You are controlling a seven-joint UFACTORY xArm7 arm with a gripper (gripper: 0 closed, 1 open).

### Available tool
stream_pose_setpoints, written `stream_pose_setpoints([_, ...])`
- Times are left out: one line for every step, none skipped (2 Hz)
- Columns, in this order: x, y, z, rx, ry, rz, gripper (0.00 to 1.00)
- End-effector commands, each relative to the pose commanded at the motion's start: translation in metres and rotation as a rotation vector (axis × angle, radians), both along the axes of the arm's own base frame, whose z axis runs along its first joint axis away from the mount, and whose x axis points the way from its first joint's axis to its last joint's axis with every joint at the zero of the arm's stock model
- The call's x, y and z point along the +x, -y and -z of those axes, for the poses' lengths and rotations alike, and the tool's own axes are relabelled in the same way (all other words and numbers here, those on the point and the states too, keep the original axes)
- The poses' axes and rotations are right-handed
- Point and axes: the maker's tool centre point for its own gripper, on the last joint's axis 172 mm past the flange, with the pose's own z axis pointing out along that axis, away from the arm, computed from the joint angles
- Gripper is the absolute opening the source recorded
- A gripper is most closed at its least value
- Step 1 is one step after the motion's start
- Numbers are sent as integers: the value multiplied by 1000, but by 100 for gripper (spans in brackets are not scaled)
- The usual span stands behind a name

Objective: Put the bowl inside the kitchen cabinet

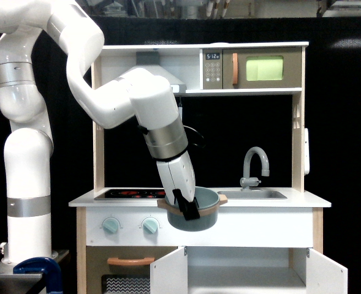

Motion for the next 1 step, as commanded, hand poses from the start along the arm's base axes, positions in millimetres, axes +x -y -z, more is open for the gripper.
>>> stream_pose_setpoints([19, -7, 86, 0, 0, 0, 0])
